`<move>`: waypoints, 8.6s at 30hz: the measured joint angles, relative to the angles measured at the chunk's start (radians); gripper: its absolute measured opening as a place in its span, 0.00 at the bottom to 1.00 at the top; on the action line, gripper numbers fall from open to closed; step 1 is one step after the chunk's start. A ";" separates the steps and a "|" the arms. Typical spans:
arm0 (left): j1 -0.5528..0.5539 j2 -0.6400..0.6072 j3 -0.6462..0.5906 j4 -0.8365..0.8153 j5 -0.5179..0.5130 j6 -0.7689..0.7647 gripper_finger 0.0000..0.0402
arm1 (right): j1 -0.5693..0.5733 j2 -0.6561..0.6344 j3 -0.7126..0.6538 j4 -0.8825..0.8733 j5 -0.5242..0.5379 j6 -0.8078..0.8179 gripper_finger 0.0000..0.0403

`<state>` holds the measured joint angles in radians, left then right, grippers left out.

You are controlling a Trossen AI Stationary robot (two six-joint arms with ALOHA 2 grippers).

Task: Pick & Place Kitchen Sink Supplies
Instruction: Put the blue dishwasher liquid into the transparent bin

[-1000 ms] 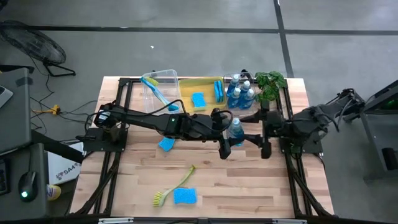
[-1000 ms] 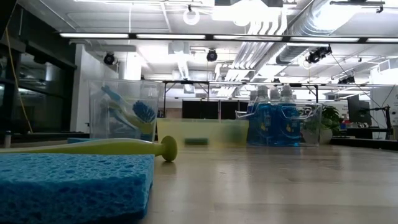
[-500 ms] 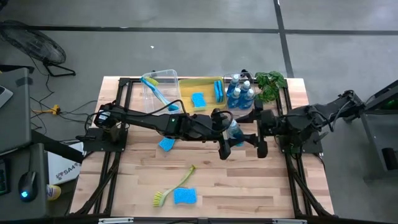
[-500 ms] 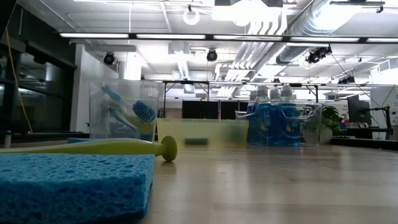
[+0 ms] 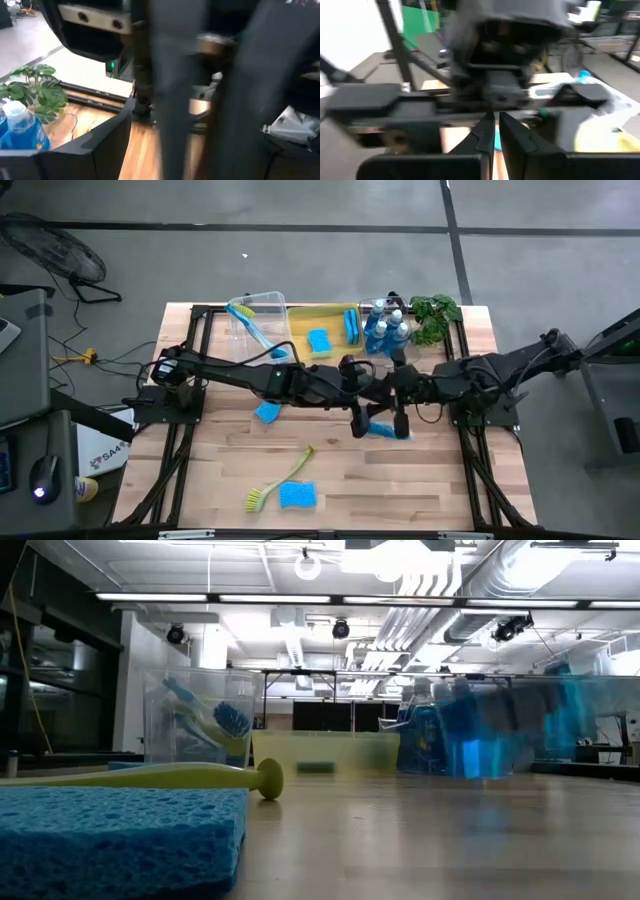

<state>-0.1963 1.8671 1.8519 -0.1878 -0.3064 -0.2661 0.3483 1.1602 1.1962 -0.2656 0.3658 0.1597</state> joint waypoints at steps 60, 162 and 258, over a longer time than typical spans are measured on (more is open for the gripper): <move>-0.027 0.264 -0.001 -0.106 0.416 -0.001 0.83 | 0.019 -0.317 0.000 -0.924 -0.152 0.576 0.15; -0.491 -0.714 -0.870 -0.002 -0.290 -0.262 0.45 | 0.748 0.703 -0.137 -0.454 0.001 1.357 0.47; -0.491 -0.714 -0.869 -0.002 -0.288 -0.262 0.45 | 0.275 0.251 -0.136 -0.432 -0.199 1.161 0.48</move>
<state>-0.6876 1.1534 0.9825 -0.1896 -0.5949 -0.5279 0.6236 1.4108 1.0603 -0.6979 0.1663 1.3208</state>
